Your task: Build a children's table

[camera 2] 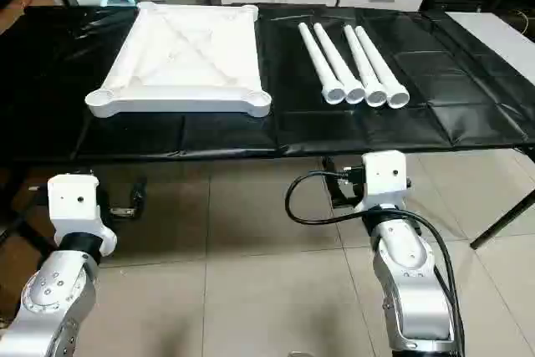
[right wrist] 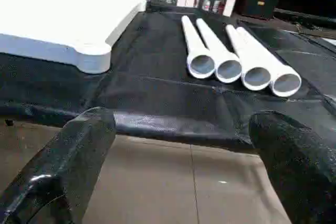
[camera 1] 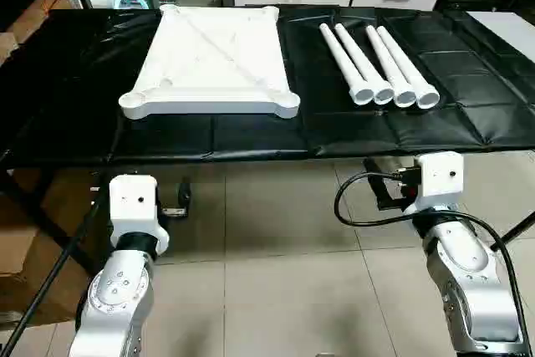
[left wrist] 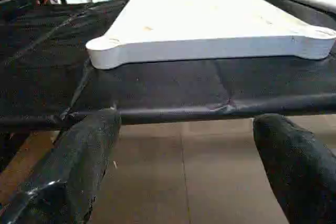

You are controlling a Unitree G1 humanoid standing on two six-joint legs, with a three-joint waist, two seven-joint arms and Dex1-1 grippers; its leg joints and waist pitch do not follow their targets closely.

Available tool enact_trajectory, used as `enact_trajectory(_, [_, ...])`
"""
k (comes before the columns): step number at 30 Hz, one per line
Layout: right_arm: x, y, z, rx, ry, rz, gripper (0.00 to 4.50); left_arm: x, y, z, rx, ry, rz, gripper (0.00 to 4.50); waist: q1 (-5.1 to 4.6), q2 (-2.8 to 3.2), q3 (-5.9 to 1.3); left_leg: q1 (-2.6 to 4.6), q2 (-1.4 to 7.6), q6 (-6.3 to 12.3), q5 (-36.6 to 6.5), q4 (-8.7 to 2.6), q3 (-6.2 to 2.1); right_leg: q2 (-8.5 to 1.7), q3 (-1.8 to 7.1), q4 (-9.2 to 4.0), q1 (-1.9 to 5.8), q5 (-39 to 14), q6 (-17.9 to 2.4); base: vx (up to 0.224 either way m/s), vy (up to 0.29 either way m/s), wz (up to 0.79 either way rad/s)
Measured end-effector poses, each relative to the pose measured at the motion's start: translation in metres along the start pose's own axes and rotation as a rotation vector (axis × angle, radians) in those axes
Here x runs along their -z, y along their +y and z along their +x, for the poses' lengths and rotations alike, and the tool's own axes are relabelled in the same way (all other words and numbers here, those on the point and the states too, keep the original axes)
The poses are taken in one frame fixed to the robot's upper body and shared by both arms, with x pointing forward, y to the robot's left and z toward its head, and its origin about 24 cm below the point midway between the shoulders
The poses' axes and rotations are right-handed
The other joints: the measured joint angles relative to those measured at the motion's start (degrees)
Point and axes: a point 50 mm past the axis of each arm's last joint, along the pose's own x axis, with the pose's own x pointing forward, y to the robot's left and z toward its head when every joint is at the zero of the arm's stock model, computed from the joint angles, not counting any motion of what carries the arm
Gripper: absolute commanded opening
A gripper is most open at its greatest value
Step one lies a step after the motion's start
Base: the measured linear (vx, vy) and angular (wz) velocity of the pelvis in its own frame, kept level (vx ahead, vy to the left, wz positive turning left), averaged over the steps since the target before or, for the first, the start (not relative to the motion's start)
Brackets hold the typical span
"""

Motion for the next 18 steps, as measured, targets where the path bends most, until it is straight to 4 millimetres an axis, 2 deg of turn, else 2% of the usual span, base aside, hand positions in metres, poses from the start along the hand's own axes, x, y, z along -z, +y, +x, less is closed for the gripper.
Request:
enact_trajectory(11, [0.0000,0.0000,0.0000,0.000,0.000,0.000,4.50,0.0000,0.0000,0.0000,0.000,0.000,0.000,4.48,0.00,0.00,0.00,0.00,0.00,0.02,0.01,0.03,0.00,0.00,0.00,0.01,0.02,0.02,0.00,0.000,0.000,0.00])
enact_trajectory(13, [0.0021,0.0002,-0.0006,-0.001,0.015,0.005,4.50,0.0011,-0.0008,0.0001,0.008,0.023,-0.001,4.48,0.64,-0.01,-0.01,0.01,0.01,0.02,0.02,0.04,-0.04,0.00,-0.03,0.02,0.10,0.02,0.00,0.000,0.000,0.00])
enact_trajectory(18, [0.0057,0.0086,0.0003,-0.030,0.042,0.026,4.50,0.0001,-0.0011,0.0022,0.030,0.056,-0.010,4.48,0.91,0.00,-0.01,0.06,0.02,-0.01,0.13,0.03,-0.05,0.00,-0.04,0.12,0.08,0.03,-0.01,0.000,0.000,0.00])
